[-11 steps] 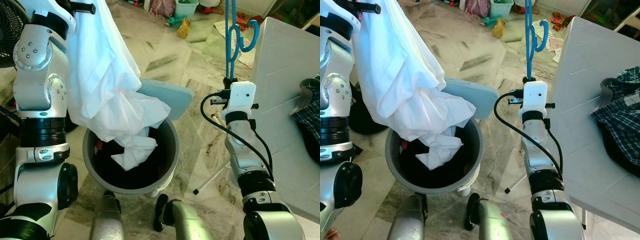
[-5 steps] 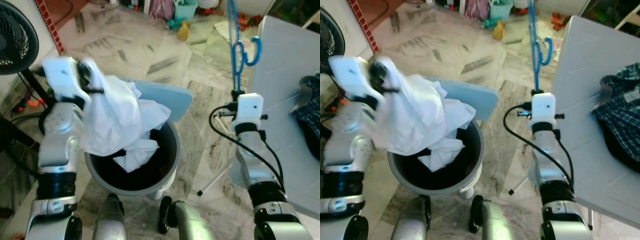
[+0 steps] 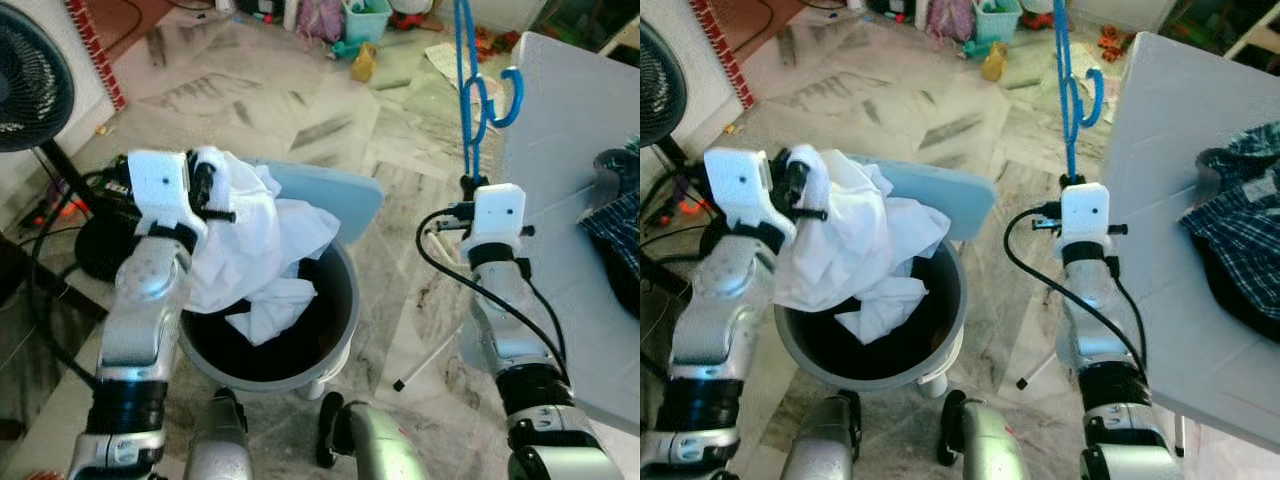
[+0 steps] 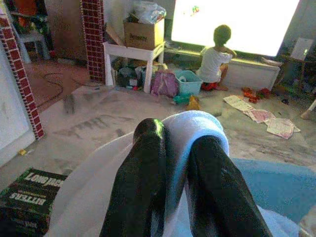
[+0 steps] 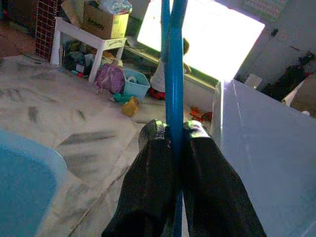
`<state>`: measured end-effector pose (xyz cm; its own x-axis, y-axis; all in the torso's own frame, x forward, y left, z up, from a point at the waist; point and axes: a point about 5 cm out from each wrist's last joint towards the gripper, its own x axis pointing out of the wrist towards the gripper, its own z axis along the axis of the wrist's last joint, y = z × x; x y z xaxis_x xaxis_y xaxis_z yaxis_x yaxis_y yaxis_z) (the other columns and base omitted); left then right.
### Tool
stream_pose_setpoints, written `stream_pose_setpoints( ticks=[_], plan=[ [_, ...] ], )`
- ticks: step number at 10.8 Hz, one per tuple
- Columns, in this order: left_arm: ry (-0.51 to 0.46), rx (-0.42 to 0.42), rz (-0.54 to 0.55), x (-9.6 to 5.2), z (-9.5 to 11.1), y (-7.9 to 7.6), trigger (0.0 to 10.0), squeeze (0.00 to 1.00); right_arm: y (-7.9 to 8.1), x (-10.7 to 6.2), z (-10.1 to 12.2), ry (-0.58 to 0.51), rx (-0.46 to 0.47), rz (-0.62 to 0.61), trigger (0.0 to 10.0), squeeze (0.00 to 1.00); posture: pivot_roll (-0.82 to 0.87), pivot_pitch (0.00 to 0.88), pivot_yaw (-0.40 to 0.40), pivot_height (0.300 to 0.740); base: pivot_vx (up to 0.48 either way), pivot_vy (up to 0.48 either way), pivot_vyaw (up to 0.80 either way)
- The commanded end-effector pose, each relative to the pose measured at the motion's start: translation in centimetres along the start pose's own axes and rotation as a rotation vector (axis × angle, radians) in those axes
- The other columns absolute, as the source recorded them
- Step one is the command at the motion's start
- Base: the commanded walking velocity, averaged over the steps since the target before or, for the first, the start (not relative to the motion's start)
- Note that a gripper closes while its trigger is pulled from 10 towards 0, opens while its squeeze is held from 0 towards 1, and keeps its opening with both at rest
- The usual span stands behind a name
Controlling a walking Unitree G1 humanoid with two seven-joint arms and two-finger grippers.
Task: Hang hanger
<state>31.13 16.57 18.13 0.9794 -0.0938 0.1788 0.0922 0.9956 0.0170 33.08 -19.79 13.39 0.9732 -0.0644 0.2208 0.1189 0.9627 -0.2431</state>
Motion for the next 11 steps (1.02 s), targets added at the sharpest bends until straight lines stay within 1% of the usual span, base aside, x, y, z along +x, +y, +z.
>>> stream_pose_setpoints(
  ticks=[1, 2, 3, 4, 5, 6, 7, 8, 10, 11],
  plan=[
    [-0.013, -0.001, 0.013, -0.6, 0.2, 0.1, 10.0, 0.00, -0.8, -0.3, 0.1, -0.009, 0.011, -0.008, 10.0, 0.00, 0.12, 0.186, -0.110, 0.740, 0.000, 0.000, 0.00],
    [0.001, 0.018, 0.042, -1.0, 0.0, 0.7, 10.0, 0.00, -0.9, -0.2, 0.5, -0.030, 0.026, -0.007, 10.0, 0.00, 0.11, 0.183, -0.109, 0.740, 0.000, 0.000, 0.00],
    [0.008, 0.024, 0.051, -1.2, -0.1, 1.0, 10.0, 0.00, -0.9, -0.1, 0.7, -0.038, 0.035, -0.009, 10.0, 0.00, 0.12, 0.182, -0.109, 0.740, 0.000, 0.000, 0.00],
    [0.019, 0.036, 0.067, -1.6, -0.3, 1.5, 10.0, 0.00, -0.5, 0.5, 1.8, -0.075, 0.093, 0.017, 10.0, 0.00, 0.12, 0.180, -0.112, 0.740, -0.274, 0.000, 0.00],
    [0.013, 0.037, 0.067, -1.6, -0.2, 1.4, 10.0, 0.00, 0.3, 1.1, 3.2, -0.115, 0.158, 0.072, 10.0, 0.00, 0.12, 0.178, -0.112, 0.740, -0.274, 0.000, 0.00],
    [0.008, 0.036, 0.067, -1.5, 0.0, 1.3, 10.0, 0.00, 0.6, 1.4, 4.2, -0.144, 0.189, 0.094, 10.0, 0.00, 0.12, 0.174, -0.112, 0.740, -0.262, 0.000, 0.00],
    [0.004, 0.034, 0.064, -1.3, 0.0, 1.2, 10.0, 0.00, 0.2, 2.0, 5.4, -0.188, 0.194, 0.067, 10.0, 0.00, 0.11, 0.172, -0.111, 0.740, -0.255, 0.000, 0.00],
    [0.001, 0.031, 0.062, -1.1, 0.1, 1.1, 10.0, 0.00, -0.6, 2.5, 6.3, -0.219, 0.172, 0.016, 10.0, 0.00, 0.11, 0.171, -0.111, 0.740, -0.259, 0.000, 0.00],
    [-0.004, 0.027, 0.060, -1.0, 0.2, 1.0, 10.0, 0.00, -2.1, 3.0, 6.7, -0.226, 0.134, -0.038, 10.0, 0.00, 0.11, 0.167, -0.110, 0.740, -0.257, 0.000, 0.00],
    [-0.010, 0.027, 0.063, -0.9, 0.3, 1.0, 10.0, 0.00, -2.6, 3.3, 6.9, -0.229, 0.109, -0.058, 10.0, 0.00, 0.11, 0.162, -0.113, 0.740, 0.000, 0.000, 0.00]
  ],
)
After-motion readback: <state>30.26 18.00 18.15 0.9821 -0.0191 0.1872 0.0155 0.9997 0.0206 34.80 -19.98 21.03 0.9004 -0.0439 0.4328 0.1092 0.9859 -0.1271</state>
